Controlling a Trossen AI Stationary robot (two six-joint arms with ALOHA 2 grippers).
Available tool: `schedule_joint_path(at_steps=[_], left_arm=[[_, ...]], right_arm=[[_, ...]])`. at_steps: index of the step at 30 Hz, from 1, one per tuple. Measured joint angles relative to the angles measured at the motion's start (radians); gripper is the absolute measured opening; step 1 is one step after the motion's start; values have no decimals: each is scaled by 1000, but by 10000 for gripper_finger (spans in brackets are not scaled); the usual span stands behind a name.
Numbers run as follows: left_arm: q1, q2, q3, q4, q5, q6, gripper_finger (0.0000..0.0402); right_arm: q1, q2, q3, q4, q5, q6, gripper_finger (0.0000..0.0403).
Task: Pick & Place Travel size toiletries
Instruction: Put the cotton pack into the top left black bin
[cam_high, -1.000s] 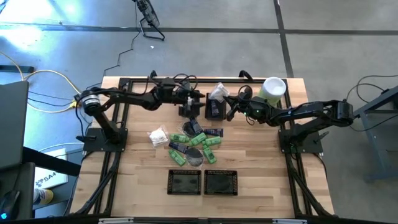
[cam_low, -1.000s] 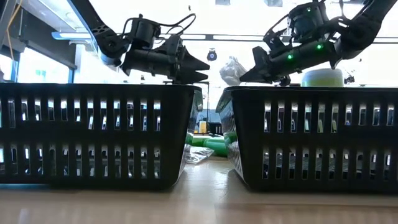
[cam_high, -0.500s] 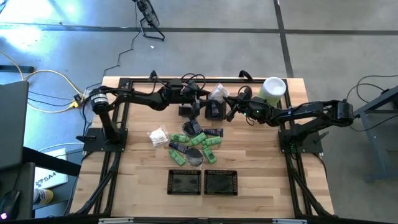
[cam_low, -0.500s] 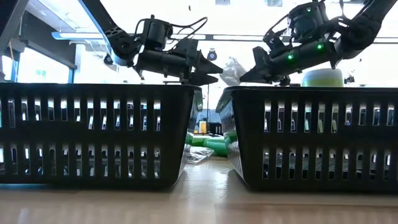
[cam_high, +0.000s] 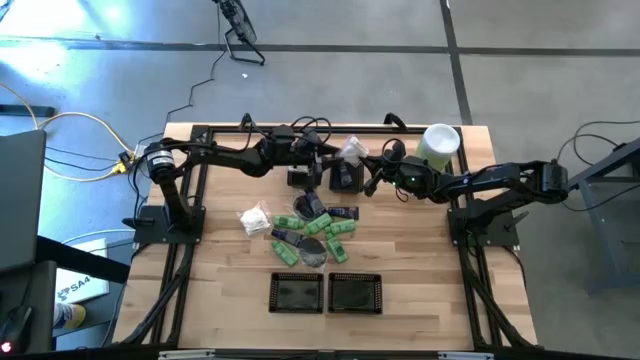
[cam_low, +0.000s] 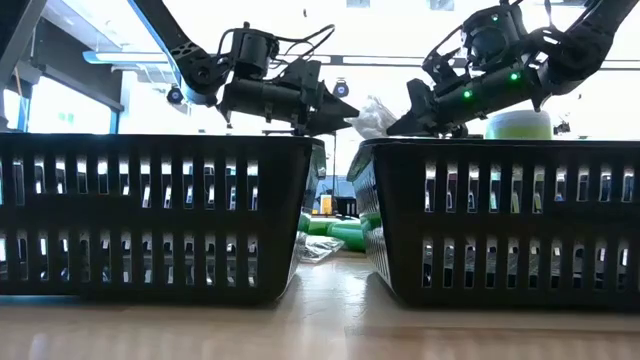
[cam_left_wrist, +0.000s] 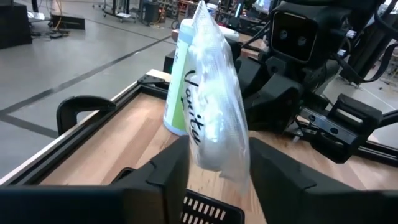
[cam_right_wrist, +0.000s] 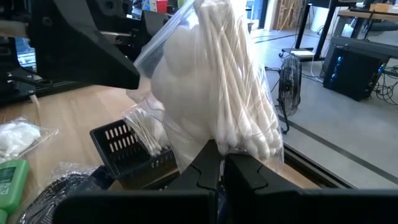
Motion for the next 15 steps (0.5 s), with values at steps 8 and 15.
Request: schedule_joint_path(at_steps=[8,15], left_arm=[[0,0,0,-4,0,3,83],[0,0,0,-4,0,4,24]], right_arm=[[0,0,0,0,0,0,3],[0,0,0,0,-3,0,3]])
